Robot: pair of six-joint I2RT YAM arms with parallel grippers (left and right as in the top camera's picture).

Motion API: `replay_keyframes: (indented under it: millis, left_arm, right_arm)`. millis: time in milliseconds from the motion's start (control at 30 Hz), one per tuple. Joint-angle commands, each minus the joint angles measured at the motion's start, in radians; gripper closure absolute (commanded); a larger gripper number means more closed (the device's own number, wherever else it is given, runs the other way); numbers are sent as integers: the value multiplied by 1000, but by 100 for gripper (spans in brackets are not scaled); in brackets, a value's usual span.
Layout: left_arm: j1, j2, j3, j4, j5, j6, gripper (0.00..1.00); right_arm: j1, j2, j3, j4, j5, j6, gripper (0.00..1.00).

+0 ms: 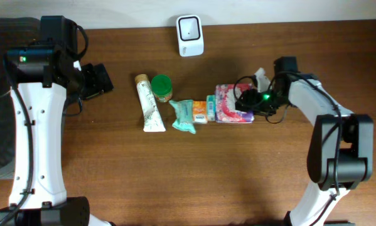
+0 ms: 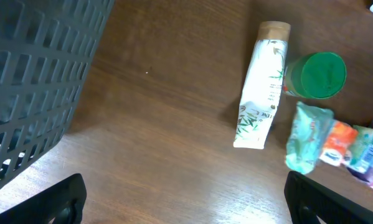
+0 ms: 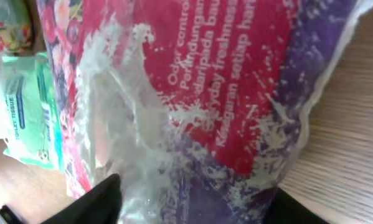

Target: Scan the item barcode

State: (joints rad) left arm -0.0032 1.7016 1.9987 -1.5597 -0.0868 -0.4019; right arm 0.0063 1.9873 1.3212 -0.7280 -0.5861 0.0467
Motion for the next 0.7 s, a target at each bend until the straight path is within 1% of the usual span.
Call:
replay_keyframes:
  millis: [0,133,200,267,400,500,567,600,633,667]
  left_arm:
    - [2,-18,-2,-1,-8,-9,1]
    - [2,-18,-2,-1,-8,-9,1]
    - [2,-18,-2,-1,-8,-9,1]
    - [2,-18,-2,-1,-8,-9,1]
    - [2,-18,-2,-1,-8,-9,1]
    - [2,-18,-2,-1,-8,-9,1]
    - [2,-18,-2,-1,-8,-9,1]
    - [2,-18,-2,-1,-8,-9,1]
    - [2,-18,-2,-1,-8,-9,1]
    - [2,-18,-2,-1,-8,-9,1]
  right_arm:
    - [93,15,-10,4,-24,-10,41]
    - [185,15,-10,38,-23,-9,41]
    - [188,14,-6,41,-23,-9,40]
    - [160,14,22,5,-24,-8,40]
    - [48,14,115,-137,-24,-18,40]
    - [-14,14,120,-192,-24,-32,40]
    - [-10,14,120,-217,-29,-44,40]
    - [1,14,119,-223,-29,-43,33]
    - [16,14,119,-224,-32,-43,20]
    - [29,14,119,-222,-31,-43,17]
